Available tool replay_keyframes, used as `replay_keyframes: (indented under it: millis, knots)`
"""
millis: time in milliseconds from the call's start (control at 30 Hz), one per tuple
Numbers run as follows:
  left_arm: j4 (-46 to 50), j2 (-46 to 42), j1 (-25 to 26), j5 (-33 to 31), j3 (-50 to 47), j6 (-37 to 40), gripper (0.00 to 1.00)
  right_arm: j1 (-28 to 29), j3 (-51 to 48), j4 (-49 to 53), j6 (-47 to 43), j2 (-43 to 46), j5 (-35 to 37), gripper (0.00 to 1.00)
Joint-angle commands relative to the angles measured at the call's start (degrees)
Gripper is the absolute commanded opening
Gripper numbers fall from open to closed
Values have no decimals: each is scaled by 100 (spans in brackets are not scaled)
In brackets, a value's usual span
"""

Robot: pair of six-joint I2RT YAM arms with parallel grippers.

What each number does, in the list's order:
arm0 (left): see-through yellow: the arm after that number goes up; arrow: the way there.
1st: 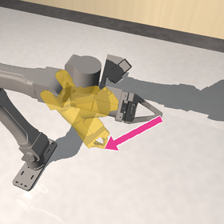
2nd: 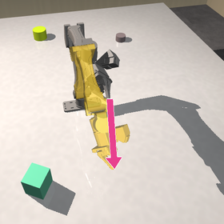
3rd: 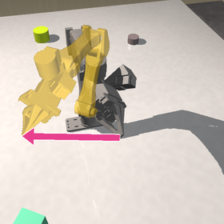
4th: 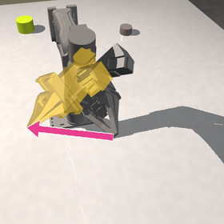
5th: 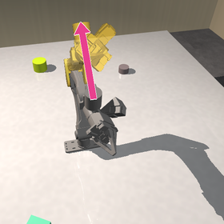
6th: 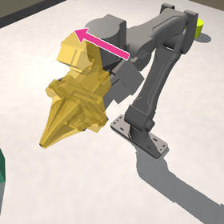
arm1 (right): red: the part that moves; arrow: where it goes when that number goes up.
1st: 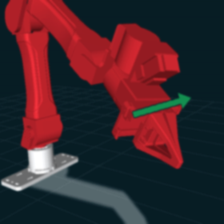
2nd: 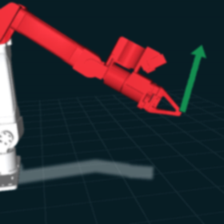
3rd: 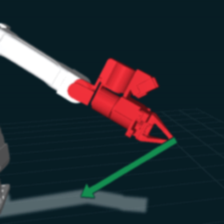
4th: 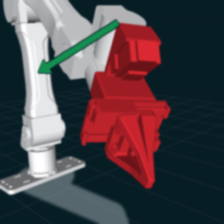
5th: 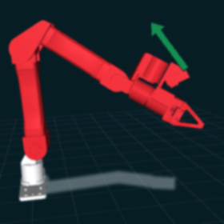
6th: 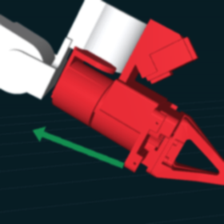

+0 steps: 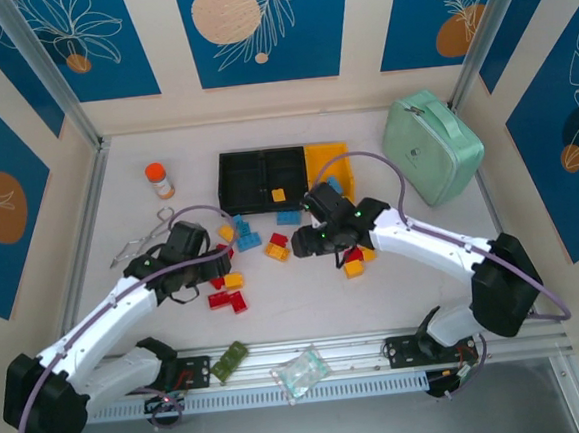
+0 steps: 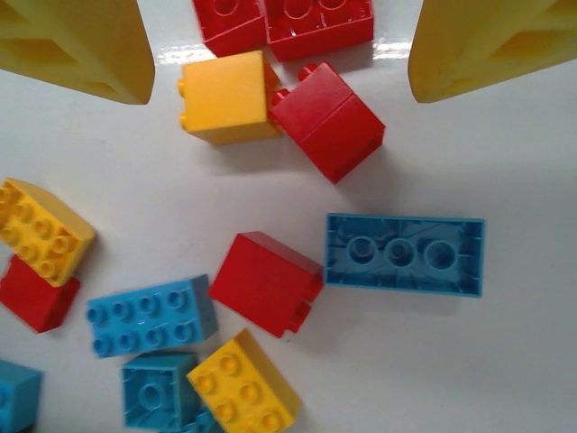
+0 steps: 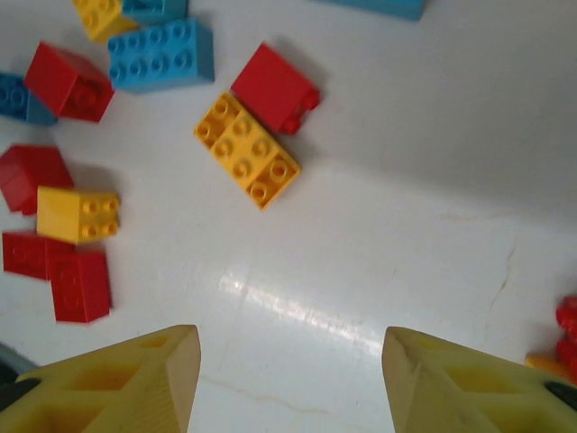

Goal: Sort the legos into containers by color
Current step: Place the lego in the container, then pick up the lego from the middle-left of the table.

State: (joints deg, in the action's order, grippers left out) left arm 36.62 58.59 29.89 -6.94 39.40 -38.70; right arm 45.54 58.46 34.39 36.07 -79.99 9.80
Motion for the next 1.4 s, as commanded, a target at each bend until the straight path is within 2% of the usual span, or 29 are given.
replay_keyframes:
  millis: [0, 233, 367, 600, 1000, 1100, 1233, 1300, 1367]
  knots:
    - [389, 299, -97, -420, 250, 125, 76, 167, -349, -243, 269, 345, -147, 56]
    - [-183, 794, -429, -548, 163, 450, 83, 411, -871, -266, 695, 618, -128, 56]
    - [-322, 1381, -654, -546, 363, 804, 88, 429, -1022, -235, 851, 651, -75, 56]
    - [-622, 2124, -764, -388, 585, 1108, 90, 421, -1048, -266, 978, 604, -65, 56]
    - [-857, 2741, -1002, -291, 609, 1150, 75, 429, -1003, -301, 1059, 513, -93, 56]
    - [-866, 2747, -1012, -265, 583, 1145, 65, 425, -968, -301, 1076, 486, -84, 56]
    - [-816, 2702, -1011, -199, 543, 1128, 64, 421, -939, -274, 1055, 465, -57, 55]
    - [-814, 2669, -1009, -170, 479, 1112, 57, 421, -932, -269, 1046, 460, -57, 56]
    - [-823, 2594, -1011, -167, 399, 1078, 54, 421, -928, -291, 1047, 449, -49, 55]
